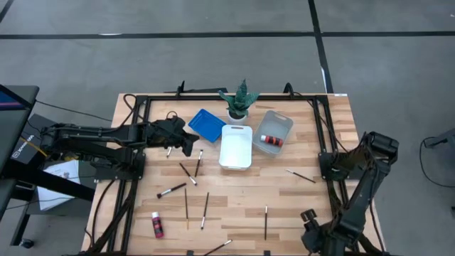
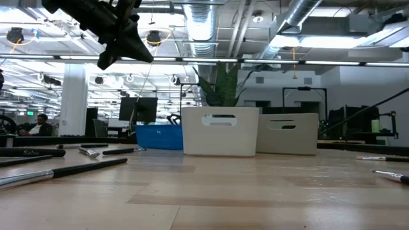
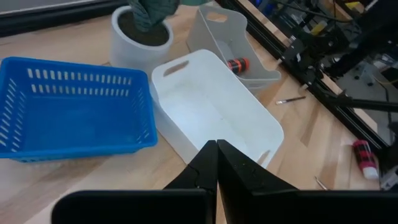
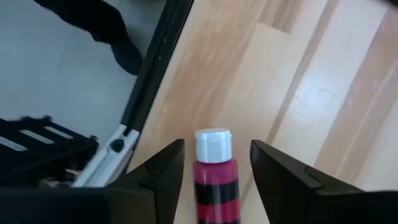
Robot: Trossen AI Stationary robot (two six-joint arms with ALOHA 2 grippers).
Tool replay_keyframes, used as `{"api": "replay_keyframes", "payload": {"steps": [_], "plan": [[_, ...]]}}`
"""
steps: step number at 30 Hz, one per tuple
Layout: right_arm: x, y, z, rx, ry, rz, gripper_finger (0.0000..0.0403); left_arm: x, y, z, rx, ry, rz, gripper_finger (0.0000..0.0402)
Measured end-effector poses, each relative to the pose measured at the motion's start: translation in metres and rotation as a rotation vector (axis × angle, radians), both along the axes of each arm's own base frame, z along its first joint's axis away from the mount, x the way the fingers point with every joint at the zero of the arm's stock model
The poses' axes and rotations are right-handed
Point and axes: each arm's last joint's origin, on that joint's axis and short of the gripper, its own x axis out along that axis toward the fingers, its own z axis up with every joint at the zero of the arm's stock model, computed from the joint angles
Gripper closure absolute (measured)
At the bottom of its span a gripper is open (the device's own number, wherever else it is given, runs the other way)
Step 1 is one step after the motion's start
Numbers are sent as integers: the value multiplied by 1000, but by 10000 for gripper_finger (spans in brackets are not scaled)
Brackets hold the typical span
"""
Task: Pick & Place Paint Supplies
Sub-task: Put the pink paint bottle into the gray bin
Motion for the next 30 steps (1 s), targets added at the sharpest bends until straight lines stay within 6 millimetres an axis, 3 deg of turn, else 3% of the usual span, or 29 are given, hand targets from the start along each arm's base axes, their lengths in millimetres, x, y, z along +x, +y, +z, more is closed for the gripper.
{"api": "replay_keyframes", "payload": {"steps": [12, 21, 30], "plan": [[5, 10, -35, -92, 11, 25, 230, 2, 1, 3, 7, -34, 14, 402], [3, 12, -40, -106, 14, 26, 244, 2, 1, 3, -6, -44, 32, 402], [6, 9, -47, -73, -12, -34, 289, 3, 0, 5, -6, -71, 28, 402]]}}
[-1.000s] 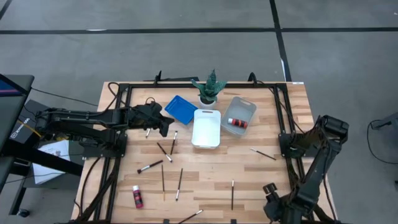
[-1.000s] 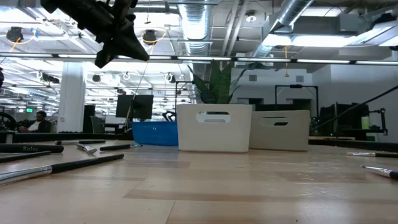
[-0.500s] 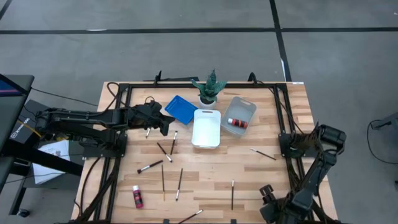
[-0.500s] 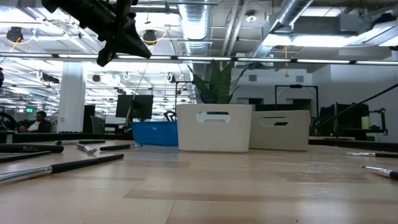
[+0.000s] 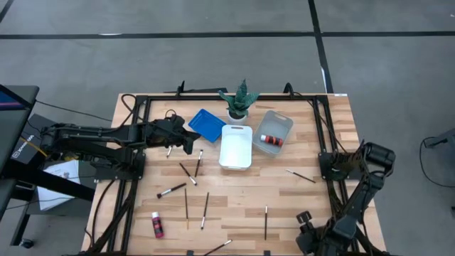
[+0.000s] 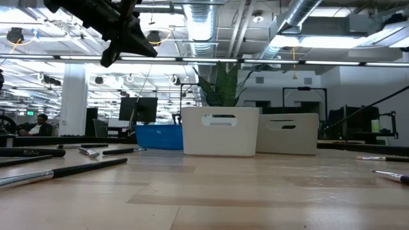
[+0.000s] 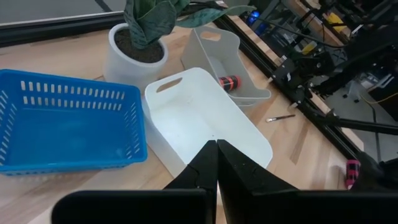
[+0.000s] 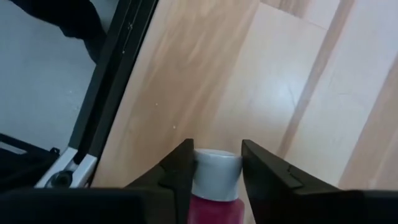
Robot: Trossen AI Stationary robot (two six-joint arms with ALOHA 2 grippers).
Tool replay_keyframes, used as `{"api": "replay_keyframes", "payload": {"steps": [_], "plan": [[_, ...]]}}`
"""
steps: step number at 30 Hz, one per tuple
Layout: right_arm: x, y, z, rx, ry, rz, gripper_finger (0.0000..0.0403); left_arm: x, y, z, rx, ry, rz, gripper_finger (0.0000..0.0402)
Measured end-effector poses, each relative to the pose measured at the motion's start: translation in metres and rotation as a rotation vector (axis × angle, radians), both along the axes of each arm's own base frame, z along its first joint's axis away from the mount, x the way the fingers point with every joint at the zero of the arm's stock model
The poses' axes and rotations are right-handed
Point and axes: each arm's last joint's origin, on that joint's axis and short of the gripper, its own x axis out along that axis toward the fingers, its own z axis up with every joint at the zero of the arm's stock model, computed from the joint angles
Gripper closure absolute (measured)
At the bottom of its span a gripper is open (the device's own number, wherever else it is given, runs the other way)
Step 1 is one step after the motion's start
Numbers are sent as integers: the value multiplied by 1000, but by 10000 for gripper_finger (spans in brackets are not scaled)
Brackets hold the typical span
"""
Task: Pick & Place Paint Supplies
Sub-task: Put the pink paint bottle into the gray bin
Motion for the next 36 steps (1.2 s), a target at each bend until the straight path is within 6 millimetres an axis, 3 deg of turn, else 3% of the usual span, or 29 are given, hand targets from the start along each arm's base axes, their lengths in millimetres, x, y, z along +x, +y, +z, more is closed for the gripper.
{"api": "replay_keyframes", "payload": {"steps": [8, 19, 36], "plan": [[5, -7, -5, -7, 18, -30, 283, 0, -5, 0, -1, 1, -22, 402], [9, -8, -5, 4, 61, -93, 243, 1, -9, 0, -1, 2, -40, 402], [0, -8, -5, -18, 84, -114, 252, 1, -9, 0, -1, 1, -40, 402]]}}
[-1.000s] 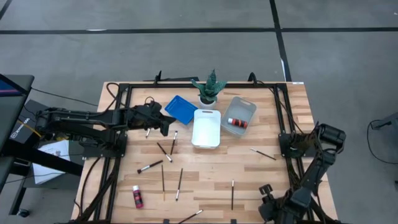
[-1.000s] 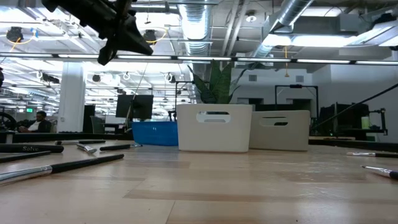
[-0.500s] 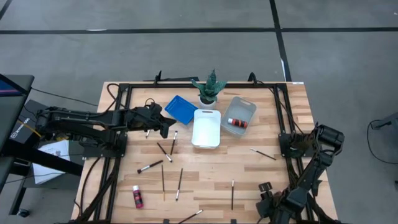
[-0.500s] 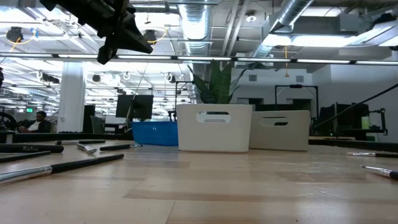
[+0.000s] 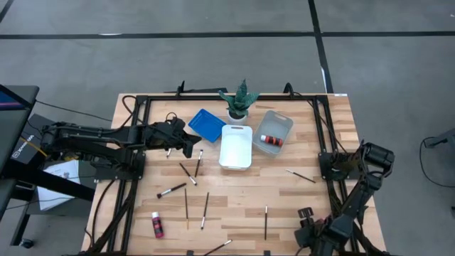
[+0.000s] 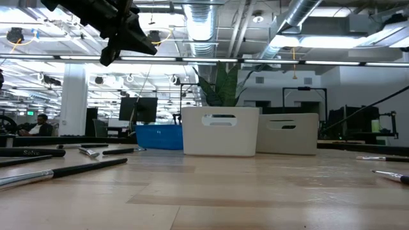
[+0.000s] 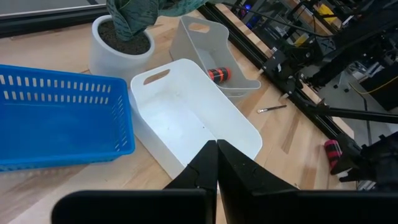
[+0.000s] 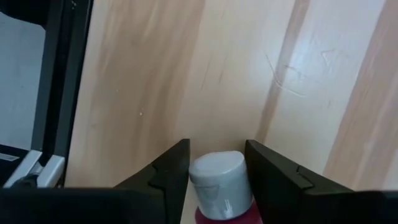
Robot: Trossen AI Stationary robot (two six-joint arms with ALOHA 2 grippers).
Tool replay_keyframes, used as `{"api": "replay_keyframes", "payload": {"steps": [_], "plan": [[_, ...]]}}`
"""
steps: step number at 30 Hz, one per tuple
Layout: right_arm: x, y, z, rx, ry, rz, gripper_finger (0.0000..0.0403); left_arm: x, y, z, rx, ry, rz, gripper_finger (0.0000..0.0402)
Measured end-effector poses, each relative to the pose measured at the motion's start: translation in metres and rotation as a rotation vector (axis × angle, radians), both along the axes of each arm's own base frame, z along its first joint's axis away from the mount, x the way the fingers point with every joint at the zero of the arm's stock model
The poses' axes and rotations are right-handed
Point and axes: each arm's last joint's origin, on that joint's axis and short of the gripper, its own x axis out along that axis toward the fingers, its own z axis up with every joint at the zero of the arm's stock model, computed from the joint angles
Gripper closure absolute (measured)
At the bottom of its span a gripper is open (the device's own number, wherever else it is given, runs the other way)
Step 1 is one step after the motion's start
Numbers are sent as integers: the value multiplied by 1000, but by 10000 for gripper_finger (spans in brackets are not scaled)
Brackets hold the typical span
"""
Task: Pick & Place Paint Supplies
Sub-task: Put the pink paint bottle into the gray bin
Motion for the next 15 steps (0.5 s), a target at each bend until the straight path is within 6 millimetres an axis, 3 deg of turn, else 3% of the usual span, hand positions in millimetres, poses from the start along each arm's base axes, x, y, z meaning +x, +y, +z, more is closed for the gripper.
{"api": "replay_keyframes", "payload": {"steps": [15], "plan": [[2, -6, 1, -66, -4, 97, 291, 1, 0, 2, -20, -35, 10, 402]]}}
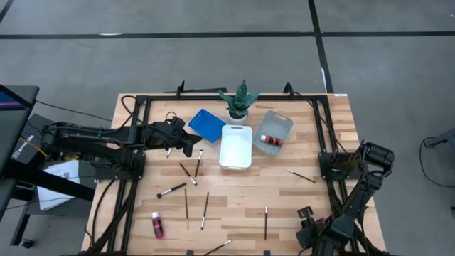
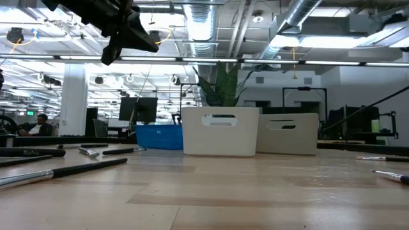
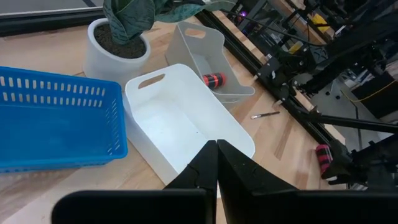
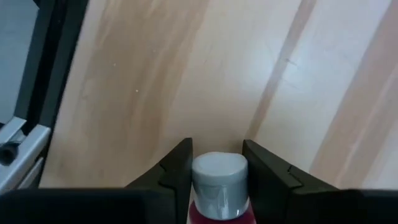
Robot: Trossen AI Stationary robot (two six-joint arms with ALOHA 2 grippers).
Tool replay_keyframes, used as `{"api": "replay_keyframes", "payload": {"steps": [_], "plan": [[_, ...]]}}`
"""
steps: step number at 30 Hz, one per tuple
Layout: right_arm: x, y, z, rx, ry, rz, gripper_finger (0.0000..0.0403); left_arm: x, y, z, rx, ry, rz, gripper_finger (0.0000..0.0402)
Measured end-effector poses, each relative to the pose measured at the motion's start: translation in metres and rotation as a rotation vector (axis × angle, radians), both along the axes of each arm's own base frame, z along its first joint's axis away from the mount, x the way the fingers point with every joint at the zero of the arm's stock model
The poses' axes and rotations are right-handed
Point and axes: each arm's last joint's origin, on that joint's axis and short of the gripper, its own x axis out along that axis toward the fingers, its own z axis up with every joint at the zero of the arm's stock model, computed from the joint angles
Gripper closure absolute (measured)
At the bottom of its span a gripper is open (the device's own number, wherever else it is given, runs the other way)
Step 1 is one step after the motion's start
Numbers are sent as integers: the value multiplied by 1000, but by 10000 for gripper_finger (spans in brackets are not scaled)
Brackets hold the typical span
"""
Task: Pick & Place Paint Supplies
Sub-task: Put the pink paint bottle into the gray bin
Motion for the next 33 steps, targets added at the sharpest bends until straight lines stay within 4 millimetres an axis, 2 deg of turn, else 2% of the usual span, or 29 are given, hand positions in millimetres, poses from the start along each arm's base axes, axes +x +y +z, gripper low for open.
{"api": "replay_keyframes", "payload": {"steps": [4, 9, 18, 23, 28, 33], "plan": [[9, -9, 4, -30, -42, -53, 291, 0, -2, 0, -2, 0, -10, 402], [31, -34, 30, -48, -152, -183, 291, 0, -7, 0, -1, 1, -32, 402], [97, -114, 84, -39, -514, -581, 290, 0, -16, 0, 48, 17, -97, 402], [121, -149, 94, -12, -749, -777, 286, 0, -20, 0, 78, 26, -133, 402], [135, -160, 96, 50, -947, -833, 290, 0, -24, 0, 108, 36, -165, 402], [146, -152, 84, 47, -1051, -809, 290, 0, -25, -1, 116, 45, -177, 402]]}}
